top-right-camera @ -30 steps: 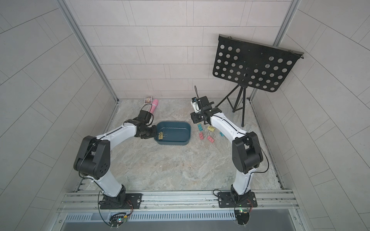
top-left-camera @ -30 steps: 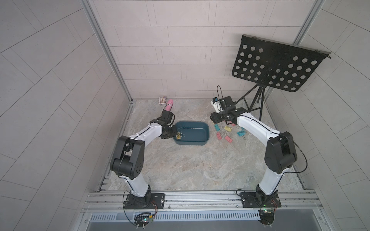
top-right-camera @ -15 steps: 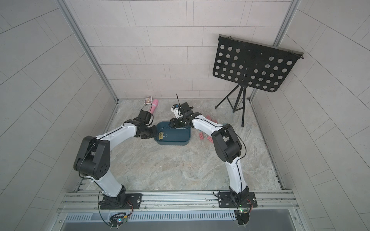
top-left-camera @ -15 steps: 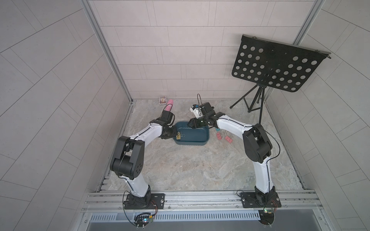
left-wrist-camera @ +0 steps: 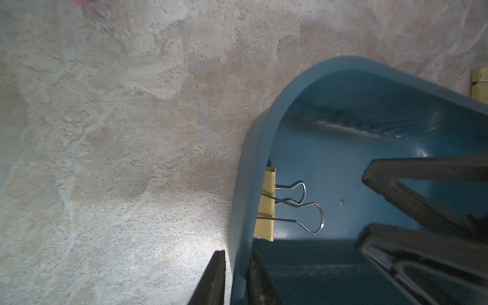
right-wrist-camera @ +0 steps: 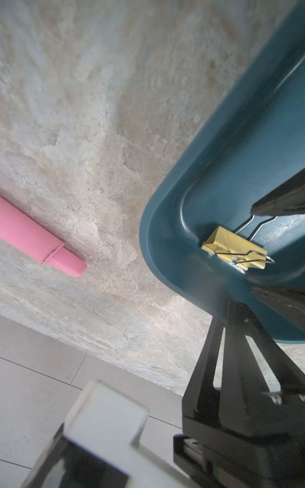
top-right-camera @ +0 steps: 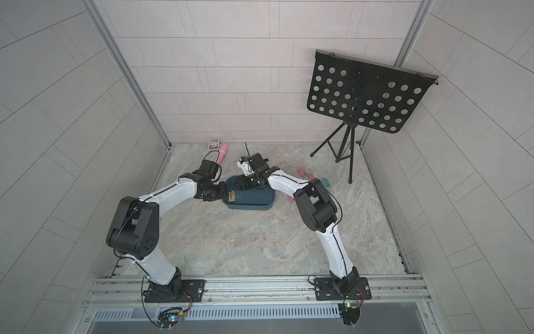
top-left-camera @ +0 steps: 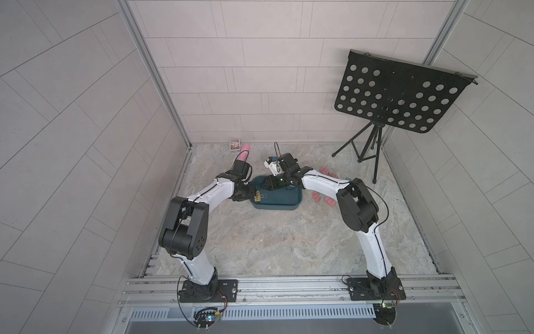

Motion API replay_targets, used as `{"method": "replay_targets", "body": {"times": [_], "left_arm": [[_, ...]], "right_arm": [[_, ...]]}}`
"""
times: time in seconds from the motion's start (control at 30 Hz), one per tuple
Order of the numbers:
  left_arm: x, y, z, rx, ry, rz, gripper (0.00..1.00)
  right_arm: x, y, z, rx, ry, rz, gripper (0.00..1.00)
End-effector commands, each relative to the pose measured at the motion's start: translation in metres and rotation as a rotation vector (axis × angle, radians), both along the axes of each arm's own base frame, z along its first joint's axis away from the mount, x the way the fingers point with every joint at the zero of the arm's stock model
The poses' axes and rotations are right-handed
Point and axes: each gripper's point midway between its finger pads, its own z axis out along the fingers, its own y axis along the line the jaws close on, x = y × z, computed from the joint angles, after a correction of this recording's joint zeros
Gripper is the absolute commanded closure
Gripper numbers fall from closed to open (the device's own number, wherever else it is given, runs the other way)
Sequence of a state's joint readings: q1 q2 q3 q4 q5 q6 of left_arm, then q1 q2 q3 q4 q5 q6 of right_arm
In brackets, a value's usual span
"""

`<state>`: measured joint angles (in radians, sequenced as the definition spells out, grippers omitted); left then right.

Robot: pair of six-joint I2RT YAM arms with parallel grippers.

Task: Take out the binder clips from the storage box
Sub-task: Pick up the binder clip from the storage box.

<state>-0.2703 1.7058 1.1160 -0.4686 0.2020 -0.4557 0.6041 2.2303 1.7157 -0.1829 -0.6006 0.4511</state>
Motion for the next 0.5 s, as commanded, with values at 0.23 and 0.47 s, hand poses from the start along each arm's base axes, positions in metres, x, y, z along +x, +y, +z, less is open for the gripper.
{"method": "replay_targets", "body": {"times": [0.23, 0.47], "left_arm": [[-0.003, 0.005, 0.007, 0.002, -0.014, 0.011, 0.76], [-0.004, 0.005, 0.006, 0.003, -0.011, 0.011, 0.76]], "right_arm": [[-0.003, 0.018, -0.012, 0.051, 0.053, 0.03, 0.6], [-0.012, 0.026, -0.022, 0.037, 0.076, 0.054, 0.69]]}}
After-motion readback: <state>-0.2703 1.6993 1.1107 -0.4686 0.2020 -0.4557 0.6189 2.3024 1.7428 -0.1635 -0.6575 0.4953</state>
